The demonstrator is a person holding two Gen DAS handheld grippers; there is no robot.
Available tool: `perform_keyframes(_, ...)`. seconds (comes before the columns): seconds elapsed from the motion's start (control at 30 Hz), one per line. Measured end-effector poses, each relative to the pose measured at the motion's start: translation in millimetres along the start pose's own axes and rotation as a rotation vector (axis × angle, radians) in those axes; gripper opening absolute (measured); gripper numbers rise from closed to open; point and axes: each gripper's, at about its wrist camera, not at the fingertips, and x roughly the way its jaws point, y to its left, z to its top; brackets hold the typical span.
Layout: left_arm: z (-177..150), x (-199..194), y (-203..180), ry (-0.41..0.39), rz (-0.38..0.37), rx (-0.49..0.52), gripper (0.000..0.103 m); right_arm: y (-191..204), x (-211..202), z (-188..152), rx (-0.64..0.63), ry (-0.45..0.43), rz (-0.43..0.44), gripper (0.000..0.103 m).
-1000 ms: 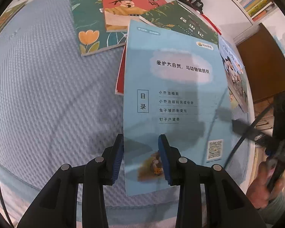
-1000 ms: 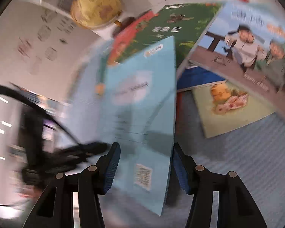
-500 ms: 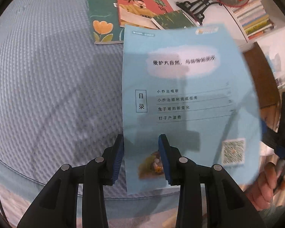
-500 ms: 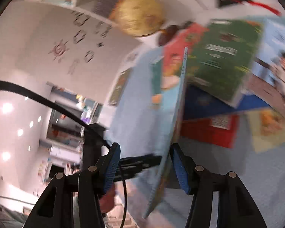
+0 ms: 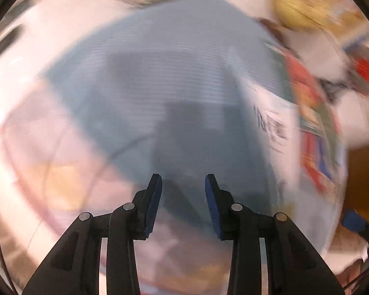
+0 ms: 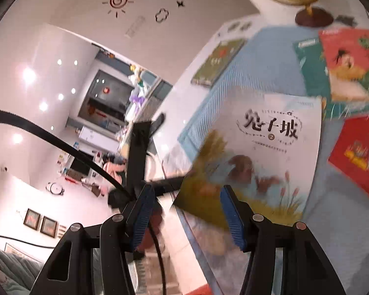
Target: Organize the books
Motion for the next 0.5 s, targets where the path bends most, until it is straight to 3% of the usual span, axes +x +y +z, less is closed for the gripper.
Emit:
perform_keyframes(0.13,-5,-6,16,0.003,-0.053,-0.009,0.032,-32,19,-1,0.059,0.042,-0.162,0.055)
perform_keyframes(0.17,-8,-4,12,0.008,-0.06,0.012,0.032,-43,24,0,0.069,0.044,-0.24,0.055)
perform_keyframes(0.27,-9,14,-10,0.043,-0.093,0.059,0.032,-56,33,3,0.026,0.037,-0.361,0.055)
perform_keyframes(0.37,-18,15,-38,0.029,-0.023,0.139,0.033,-63,46,8,-0.029,0.038,-0.504,0.055)
perform_keyframes(0.47,-22,13,-41,0.038,-0.013,0.164,0.033,-74,55,3,-0.03,0.05,-0.562,0.039)
perform_keyframes(0.5,-22,11,-39,0.043,-0.022,0.157,0.033,-76,50,-3,-0.032,0.03,-0.566,0.038)
